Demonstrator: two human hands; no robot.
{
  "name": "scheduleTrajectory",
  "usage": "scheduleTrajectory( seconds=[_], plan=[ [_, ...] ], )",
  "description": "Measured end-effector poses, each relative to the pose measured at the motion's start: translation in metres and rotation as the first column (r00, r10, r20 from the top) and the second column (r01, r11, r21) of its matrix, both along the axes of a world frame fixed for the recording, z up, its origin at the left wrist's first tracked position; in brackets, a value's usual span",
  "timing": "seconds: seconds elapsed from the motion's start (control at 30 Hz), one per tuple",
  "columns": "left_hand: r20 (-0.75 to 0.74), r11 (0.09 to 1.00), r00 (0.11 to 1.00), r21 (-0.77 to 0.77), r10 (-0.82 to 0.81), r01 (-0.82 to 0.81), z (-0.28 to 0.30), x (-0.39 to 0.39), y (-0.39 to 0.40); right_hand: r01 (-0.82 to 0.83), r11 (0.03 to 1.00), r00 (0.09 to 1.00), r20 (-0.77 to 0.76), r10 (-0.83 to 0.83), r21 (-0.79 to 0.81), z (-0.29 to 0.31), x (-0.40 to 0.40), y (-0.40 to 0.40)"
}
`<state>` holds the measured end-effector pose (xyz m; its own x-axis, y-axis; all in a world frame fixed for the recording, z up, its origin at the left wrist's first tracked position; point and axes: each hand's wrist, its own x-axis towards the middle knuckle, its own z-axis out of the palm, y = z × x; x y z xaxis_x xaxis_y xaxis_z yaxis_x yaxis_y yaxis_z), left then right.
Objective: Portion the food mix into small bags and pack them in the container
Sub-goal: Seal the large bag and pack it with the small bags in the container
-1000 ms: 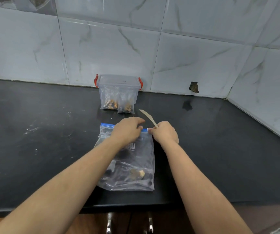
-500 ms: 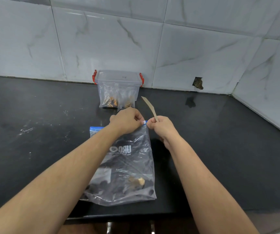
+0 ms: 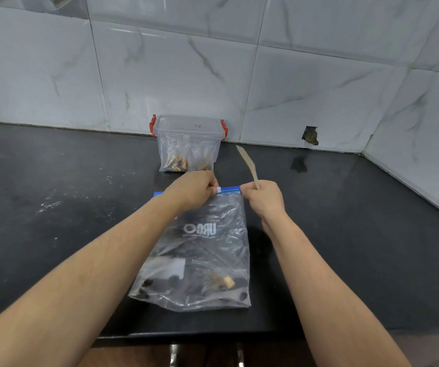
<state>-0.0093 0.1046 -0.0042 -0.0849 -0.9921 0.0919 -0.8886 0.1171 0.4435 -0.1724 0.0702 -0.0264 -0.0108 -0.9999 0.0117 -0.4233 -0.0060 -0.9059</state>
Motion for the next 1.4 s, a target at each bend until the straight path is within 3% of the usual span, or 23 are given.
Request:
scheduleTrajectory(
  seconds=[0.3,0.47,0.53,0.57,0.67,0.77,0.83,0.87,0.97,1.13,1.2,1.3,1.4],
  plan=[
    [0.081,0.983,0.981,-0.069,0.177,-0.172,0.005,0.044,0.011,0.156,0.987,0.987,-0.022,-0.156,-0.023,0.004,-0.016,-0.005],
    [-0.018,0.941,0.952,-0.146,0.305,-0.304,0.0,0.05,0.015,0.174,0.985,0.984,0.031,-0.174,-0.015,0.005,-0.014,-0.006],
    [-0.183,0.925,0.929,-0.15,0.32,-0.348,-0.004,0.048,0.017,0.145,0.989,0.989,0.034,-0.144,-0.016,0.009,-0.012,-0.002],
    [-0.336,0.922,0.889,-0.119,0.312,-0.369,-0.005,0.046,0.019,0.095,0.995,0.995,0.04,-0.096,0.011,0.012,-0.012,0.002],
    [-0.72,0.918,0.635,0.011,0.282,-0.395,-0.013,0.042,0.026,-0.131,0.968,0.99,0.072,0.118,0.214,0.02,-0.024,0.018],
    [-0.893,0.929,0.369,0.125,0.258,-0.347,-0.019,0.041,0.032,-0.277,0.883,0.957,0.031,0.287,0.379,0.014,-0.034,0.03],
    [-0.962,0.967,0.169,0.186,0.215,-0.173,-0.02,0.041,0.04,-0.247,0.9,0.967,0.028,0.254,0.359,0.005,-0.032,0.034],
    [-0.968,0.977,0.143,0.197,0.208,-0.085,-0.021,0.041,0.045,-0.211,0.927,0.977,0.07,0.2,0.31,0.002,-0.03,0.034],
    [-0.944,0.976,0.251,0.216,0.213,-0.017,-0.029,0.045,0.055,-0.148,0.978,0.963,0.246,0.109,0.146,0.004,-0.026,0.033],
    [-0.899,0.958,0.366,0.16,0.24,-0.236,-0.034,0.055,0.05,-0.302,0.953,0.905,0.31,0.292,-0.018,0.01,-0.035,0.038],
    [-0.835,0.952,0.492,0.114,0.246,-0.283,-0.037,0.058,0.048,-0.307,0.95,0.899,0.309,0.311,-0.064,0.008,-0.041,0.041],
    [-0.606,0.957,0.751,0.064,0.263,-0.284,-0.043,0.063,0.048,-0.372,0.922,0.893,0.229,0.387,-0.109,0.006,-0.048,0.05],
    [-0.468,0.964,0.844,0.086,0.262,-0.251,-0.042,0.068,0.047,-0.577,0.815,0.816,-0.084,0.572,-0.059,0.01,-0.05,0.062]
  ],
)
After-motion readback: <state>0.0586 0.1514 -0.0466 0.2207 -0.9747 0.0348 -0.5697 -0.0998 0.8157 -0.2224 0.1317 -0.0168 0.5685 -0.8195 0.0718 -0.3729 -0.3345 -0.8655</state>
